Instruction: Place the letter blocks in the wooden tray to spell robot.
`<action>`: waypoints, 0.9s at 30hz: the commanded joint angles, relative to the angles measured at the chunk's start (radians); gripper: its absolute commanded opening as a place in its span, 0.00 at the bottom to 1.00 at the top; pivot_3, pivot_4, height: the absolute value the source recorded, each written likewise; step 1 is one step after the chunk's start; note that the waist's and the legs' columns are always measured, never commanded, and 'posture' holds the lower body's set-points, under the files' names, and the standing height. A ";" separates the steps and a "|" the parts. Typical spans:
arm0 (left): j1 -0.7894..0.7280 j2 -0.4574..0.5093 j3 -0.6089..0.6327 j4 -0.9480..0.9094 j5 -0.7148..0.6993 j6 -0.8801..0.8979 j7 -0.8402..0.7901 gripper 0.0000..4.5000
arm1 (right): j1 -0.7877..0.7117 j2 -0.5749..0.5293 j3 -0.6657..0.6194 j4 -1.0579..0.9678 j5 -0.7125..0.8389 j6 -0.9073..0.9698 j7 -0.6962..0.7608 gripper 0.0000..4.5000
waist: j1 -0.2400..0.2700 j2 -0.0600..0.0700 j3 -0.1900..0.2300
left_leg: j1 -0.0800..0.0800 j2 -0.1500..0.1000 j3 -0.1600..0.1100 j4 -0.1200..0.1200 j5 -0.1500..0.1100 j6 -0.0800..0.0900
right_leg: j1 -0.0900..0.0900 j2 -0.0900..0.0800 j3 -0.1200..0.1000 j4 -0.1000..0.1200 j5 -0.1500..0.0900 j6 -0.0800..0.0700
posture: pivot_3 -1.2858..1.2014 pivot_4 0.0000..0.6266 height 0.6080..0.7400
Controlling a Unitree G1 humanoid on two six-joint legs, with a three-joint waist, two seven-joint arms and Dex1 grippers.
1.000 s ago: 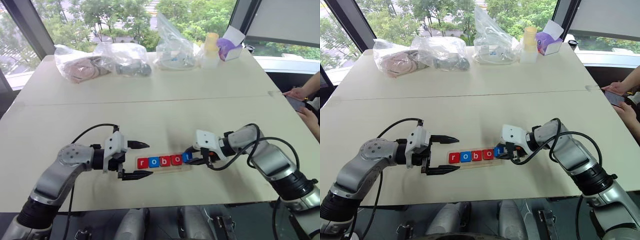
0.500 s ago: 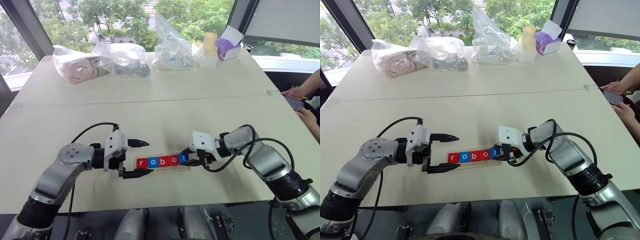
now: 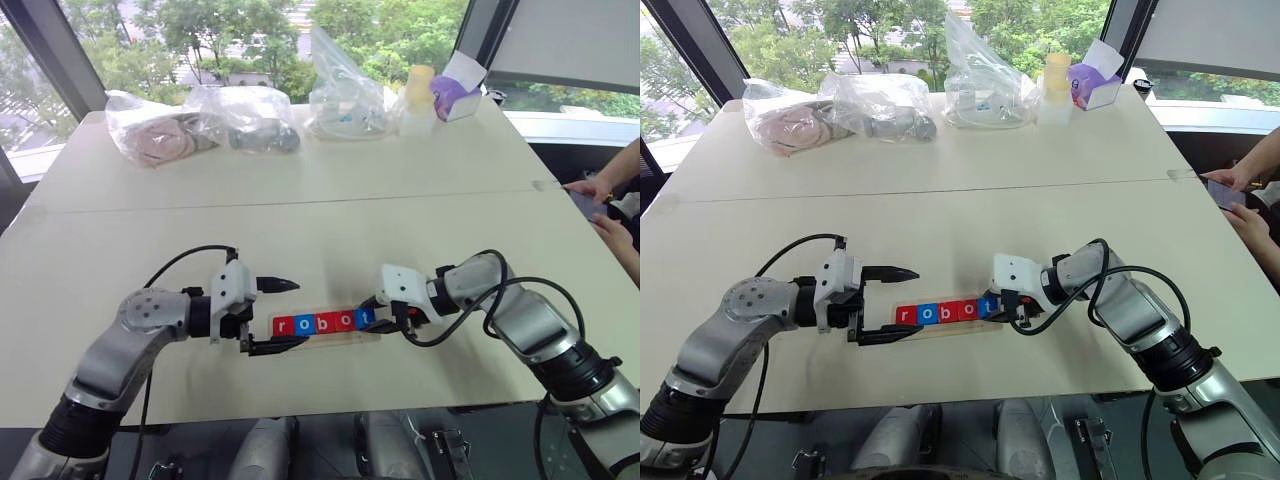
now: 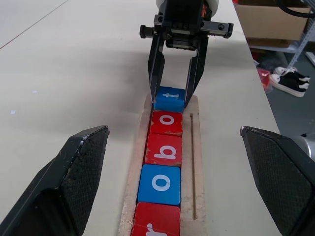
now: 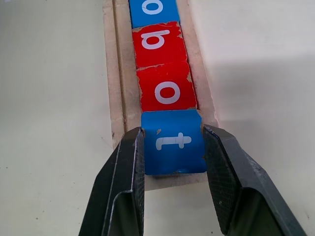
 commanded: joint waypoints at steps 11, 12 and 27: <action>0.003 -0.005 0.008 0.006 0.003 -0.037 -0.003 1.00 | -0.016 0.005 0.034 0.012 -0.037 -0.049 0.012 0.25 | 0.000 0.000 0.000 | 0.000 0.000 0.000 0.000 0.000 0.000 | 0.000 0.000 0.000 0.000 0.000 0.000 | 0.52 0.24 1.00; 0.002 -0.006 0.008 0.008 0.004 -0.038 -0.003 1.00 | -0.016 0.002 0.037 0.014 -0.044 -0.059 0.014 0.25 | 0.000 0.000 0.000 | 0.000 0.000 0.000 0.000 0.000 0.000 | 0.000 0.000 0.000 0.000 0.000 0.000 | 0.52 0.24 1.00; 0.000 -0.020 0.000 0.019 0.014 -0.048 -0.004 1.00 | -0.023 -0.007 0.026 0.013 -0.050 -0.069 0.043 0.25 | 0.000 0.000 0.000 | 0.000 0.000 0.000 0.000 0.000 0.000 | 0.000 0.000 0.000 0.000 0.000 0.000 | 0.52 0.24 1.00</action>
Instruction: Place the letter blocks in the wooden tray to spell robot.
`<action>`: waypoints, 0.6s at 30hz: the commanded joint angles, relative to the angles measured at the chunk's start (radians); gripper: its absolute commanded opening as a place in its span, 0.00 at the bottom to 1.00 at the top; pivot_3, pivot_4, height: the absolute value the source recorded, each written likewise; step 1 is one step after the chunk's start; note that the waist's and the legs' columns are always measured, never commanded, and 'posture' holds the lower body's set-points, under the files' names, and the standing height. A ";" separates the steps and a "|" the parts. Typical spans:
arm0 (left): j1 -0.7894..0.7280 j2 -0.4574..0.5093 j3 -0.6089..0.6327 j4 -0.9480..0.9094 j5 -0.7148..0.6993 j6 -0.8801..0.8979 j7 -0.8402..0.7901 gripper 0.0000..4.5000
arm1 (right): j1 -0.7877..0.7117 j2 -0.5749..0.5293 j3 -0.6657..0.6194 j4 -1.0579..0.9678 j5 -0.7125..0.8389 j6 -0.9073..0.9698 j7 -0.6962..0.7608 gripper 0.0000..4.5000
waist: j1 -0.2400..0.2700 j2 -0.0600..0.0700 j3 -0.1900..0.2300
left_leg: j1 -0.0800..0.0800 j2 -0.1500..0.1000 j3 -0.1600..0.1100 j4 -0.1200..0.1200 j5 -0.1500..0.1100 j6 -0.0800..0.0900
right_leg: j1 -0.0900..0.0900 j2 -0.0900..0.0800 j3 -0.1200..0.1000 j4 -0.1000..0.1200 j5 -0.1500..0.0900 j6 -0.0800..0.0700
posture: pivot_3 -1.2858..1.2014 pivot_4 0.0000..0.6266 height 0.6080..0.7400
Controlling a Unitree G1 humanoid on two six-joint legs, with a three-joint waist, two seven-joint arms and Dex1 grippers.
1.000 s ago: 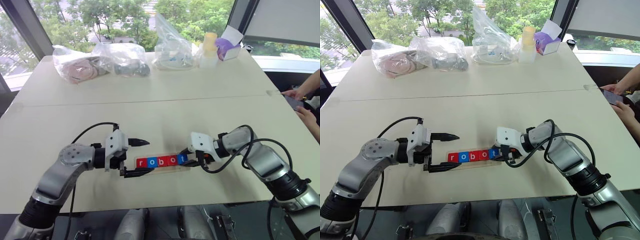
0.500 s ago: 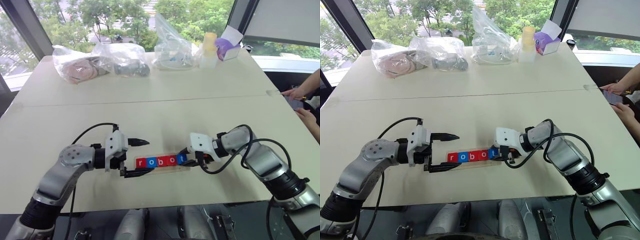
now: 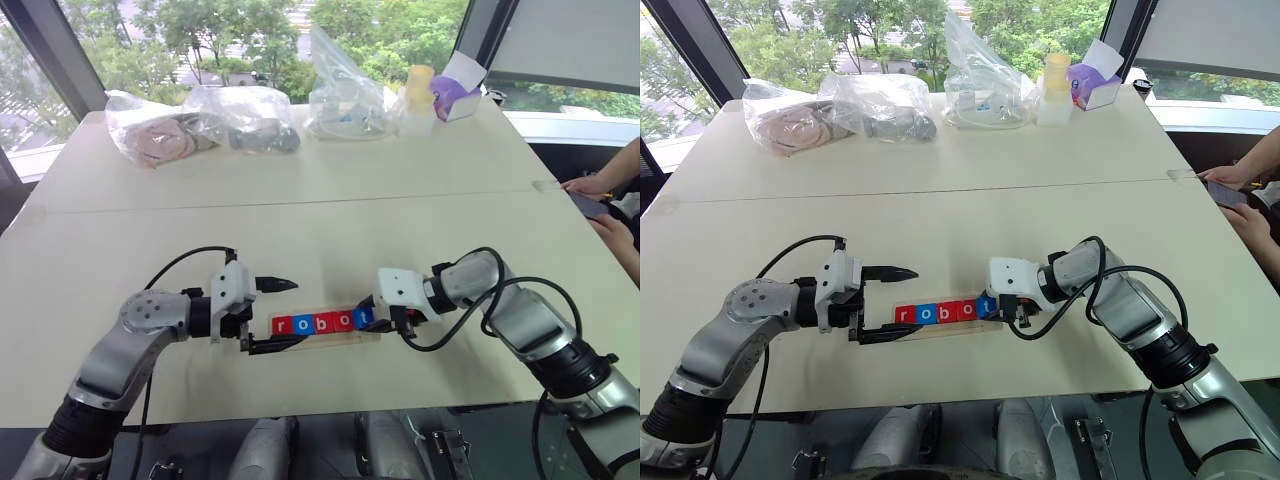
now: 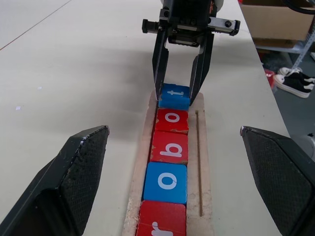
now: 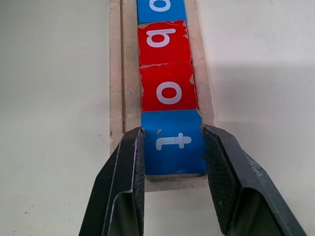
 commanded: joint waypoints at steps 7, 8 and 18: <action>-0.004 -0.007 0.001 -0.011 0.004 -0.021 -0.004 1.00 | -0.015 -0.013 -0.004 -0.013 0.001 0.015 0.027 0.25 | 0.001 0.000 0.000 | 0.000 0.000 0.000 0.000 0.000 0.000 | 0.000 0.000 0.000 0.000 0.000 0.000 | 0.52 0.24 1.00; -0.004 -0.007 0.001 -0.011 0.005 -0.021 -0.004 1.00 | -0.015 -0.010 -0.006 -0.013 0.002 0.018 0.026 0.25 | 0.001 0.000 0.000 | 0.000 0.000 0.000 0.000 0.000 0.000 | 0.000 0.000 0.000 0.000 0.000 0.000 | 0.52 0.24 1.00; -0.010 -0.007 -0.003 -0.018 0.004 -0.014 0.001 1.00 | -0.023 0.024 -0.001 0.009 -0.009 0.005 -0.005 0.25 | 0.000 0.000 0.000 | 0.000 0.000 0.000 0.000 0.000 0.000 | 0.000 0.000 0.000 0.000 0.000 0.000 | 0.52 0.24 1.00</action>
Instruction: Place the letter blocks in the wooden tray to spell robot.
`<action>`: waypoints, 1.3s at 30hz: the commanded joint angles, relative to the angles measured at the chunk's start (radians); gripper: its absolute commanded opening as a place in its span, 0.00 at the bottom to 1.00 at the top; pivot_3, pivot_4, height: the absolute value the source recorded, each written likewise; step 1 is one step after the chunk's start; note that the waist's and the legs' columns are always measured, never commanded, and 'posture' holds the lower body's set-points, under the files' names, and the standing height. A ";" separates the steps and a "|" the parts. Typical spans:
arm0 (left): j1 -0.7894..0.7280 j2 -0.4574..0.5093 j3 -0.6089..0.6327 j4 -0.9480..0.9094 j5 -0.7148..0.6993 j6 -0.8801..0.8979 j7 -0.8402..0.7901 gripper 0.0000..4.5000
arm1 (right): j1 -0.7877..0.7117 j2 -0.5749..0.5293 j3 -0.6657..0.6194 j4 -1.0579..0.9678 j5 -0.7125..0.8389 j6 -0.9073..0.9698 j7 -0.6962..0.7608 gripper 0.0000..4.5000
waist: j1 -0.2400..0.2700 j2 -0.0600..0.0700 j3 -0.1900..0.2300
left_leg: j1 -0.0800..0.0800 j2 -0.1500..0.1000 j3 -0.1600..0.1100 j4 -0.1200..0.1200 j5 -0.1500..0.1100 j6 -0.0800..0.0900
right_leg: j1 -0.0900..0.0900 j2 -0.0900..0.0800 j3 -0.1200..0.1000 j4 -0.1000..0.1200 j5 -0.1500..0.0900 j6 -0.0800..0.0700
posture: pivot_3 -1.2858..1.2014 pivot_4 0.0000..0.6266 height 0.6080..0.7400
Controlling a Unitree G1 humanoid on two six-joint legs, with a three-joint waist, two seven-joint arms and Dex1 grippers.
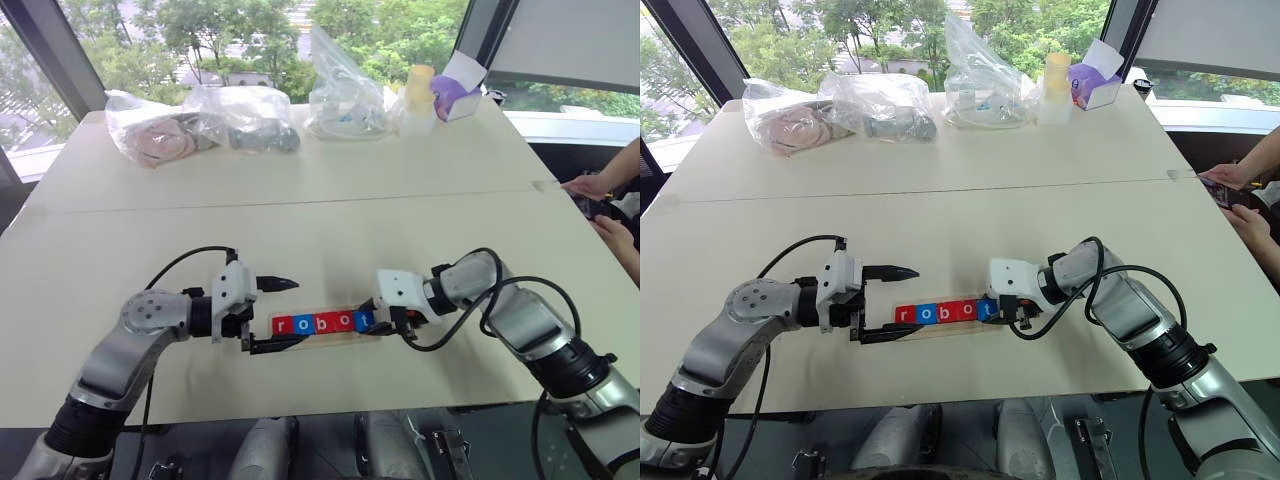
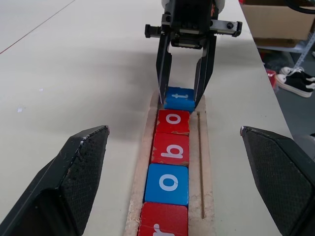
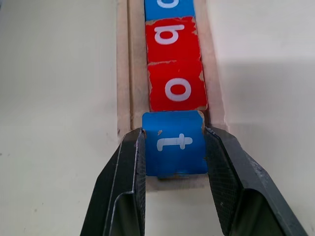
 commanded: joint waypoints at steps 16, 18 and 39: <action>-0.019 -0.005 -0.002 -0.030 -0.009 0.016 0.011 1.00 | -0.034 0.014 -0.001 0.011 -0.006 -0.007 0.008 0.82 | 0.001 0.000 0.000 | 0.000 0.000 0.000 0.000 0.000 0.000 | 0.000 0.000 0.000 0.000 0.000 0.000 | 0.52 0.24 1.00; -0.020 -0.005 -0.002 -0.030 -0.010 0.018 0.011 1.00 | -0.035 0.013 -0.001 0.008 -0.006 -0.006 0.010 0.99 | 0.001 0.000 0.000 | 0.000 0.000 0.000 0.000 0.000 0.000 | 0.000 0.000 0.000 0.000 0.000 0.000 | 0.52 0.24 1.00; 0.088 0.092 0.159 -0.099 -0.083 0.096 0.037 1.00 | 0.122 -0.252 -0.351 -0.286 0.253 0.262 0.046 0.99 | 0.005 0.000 0.000 | -0.014 0.000 -0.002 0.001 0.000 0.000 | -0.013 -0.001 -0.002 0.000 0.002 0.003 | 0.52 0.24 1.00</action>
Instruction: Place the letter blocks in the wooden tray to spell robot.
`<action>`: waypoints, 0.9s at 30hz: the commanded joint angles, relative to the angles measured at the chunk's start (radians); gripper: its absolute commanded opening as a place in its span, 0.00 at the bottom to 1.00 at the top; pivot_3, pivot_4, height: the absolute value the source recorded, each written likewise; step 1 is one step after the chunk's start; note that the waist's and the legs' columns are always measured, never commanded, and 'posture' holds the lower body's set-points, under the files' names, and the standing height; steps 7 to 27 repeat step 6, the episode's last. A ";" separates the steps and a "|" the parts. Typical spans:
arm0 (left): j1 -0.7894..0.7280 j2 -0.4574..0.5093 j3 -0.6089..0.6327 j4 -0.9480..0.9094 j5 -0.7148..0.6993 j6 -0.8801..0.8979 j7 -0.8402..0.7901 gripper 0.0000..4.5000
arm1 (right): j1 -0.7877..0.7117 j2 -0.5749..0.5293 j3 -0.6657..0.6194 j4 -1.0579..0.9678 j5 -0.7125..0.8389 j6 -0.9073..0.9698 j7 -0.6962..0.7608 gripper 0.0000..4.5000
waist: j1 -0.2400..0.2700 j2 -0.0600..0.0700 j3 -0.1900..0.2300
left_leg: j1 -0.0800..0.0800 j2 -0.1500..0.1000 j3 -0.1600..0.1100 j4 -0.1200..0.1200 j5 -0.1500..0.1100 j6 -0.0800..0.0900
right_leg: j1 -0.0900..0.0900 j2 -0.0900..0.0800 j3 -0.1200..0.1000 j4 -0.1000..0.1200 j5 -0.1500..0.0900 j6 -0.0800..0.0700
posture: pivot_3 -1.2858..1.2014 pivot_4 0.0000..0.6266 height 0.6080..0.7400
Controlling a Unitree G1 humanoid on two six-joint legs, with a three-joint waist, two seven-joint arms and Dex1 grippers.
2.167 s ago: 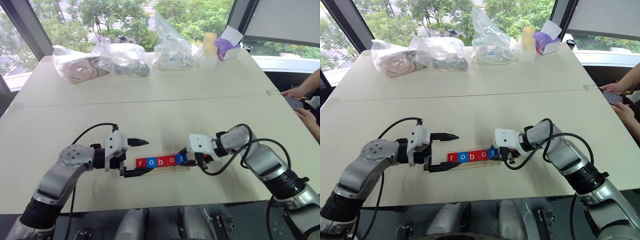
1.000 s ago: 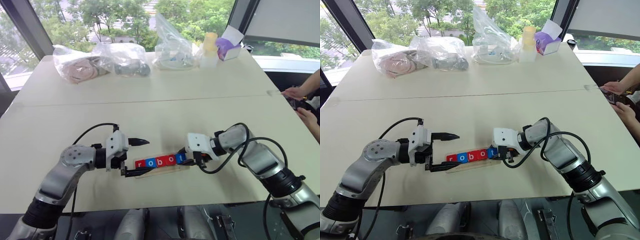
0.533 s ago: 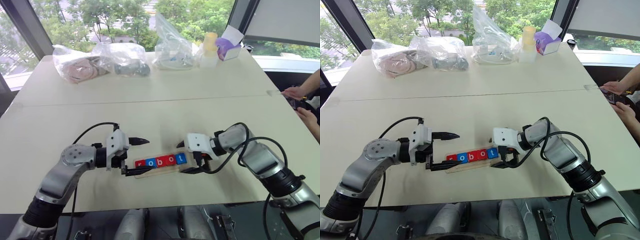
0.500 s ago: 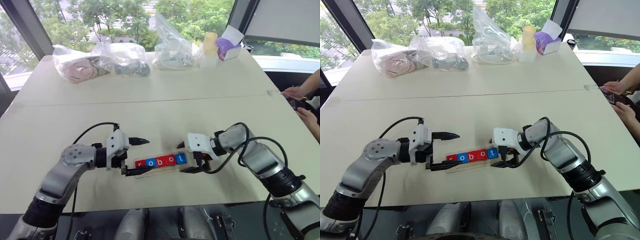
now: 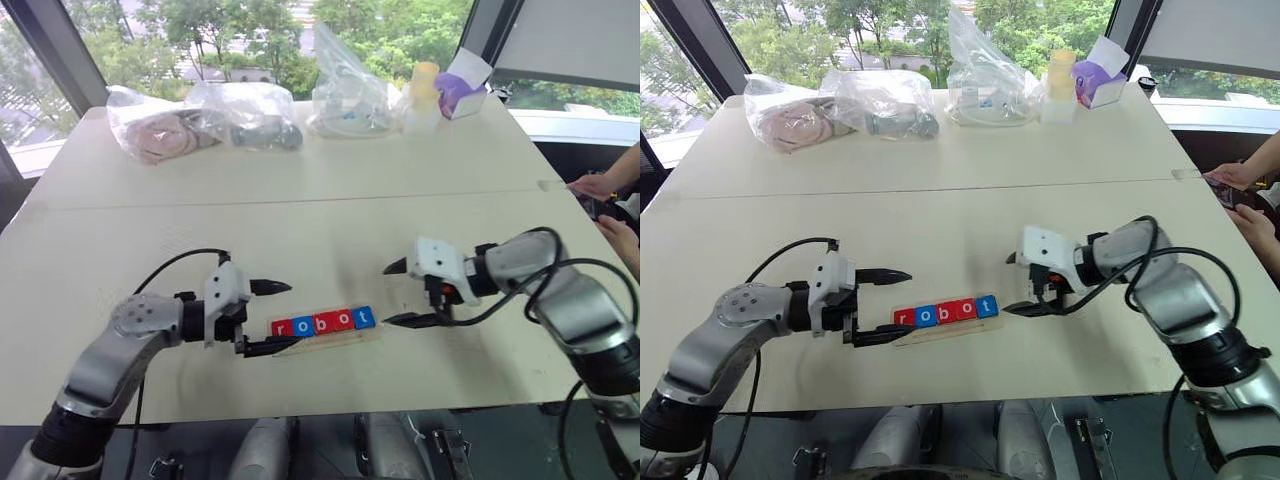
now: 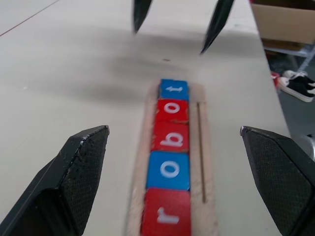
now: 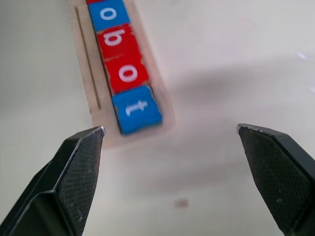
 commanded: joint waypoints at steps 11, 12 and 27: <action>0.085 0.087 0.133 -0.080 -0.081 0.045 -0.022 1.00 | 0.119 -0.123 -0.152 -0.155 0.139 0.075 0.011 0.99 | -0.002 0.000 0.000 | -0.001 0.000 0.001 0.000 0.000 0.000 | -0.001 -0.001 0.000 0.000 -0.002 -0.003 | 0.52 0.24 1.00; 0.085 0.087 0.133 -0.080 -0.081 0.045 -0.022 1.00 | 0.119 -0.123 -0.152 -0.155 0.139 0.075 0.011 0.99 | -0.002 0.000 0.000 | -0.001 0.000 0.001 0.000 0.000 0.000 | -0.001 -0.001 0.000 0.000 -0.002 -0.003 | 0.52 0.24 1.00; 0.085 0.087 0.133 -0.080 -0.081 0.045 -0.022 1.00 | 0.119 -0.123 -0.152 -0.155 0.139 0.075 0.011 0.99 | -0.002 0.000 0.000 | -0.001 0.000 0.001 0.000 0.000 0.000 | -0.001 -0.001 0.000 0.000 -0.002 -0.003 | 0.52 0.24 1.00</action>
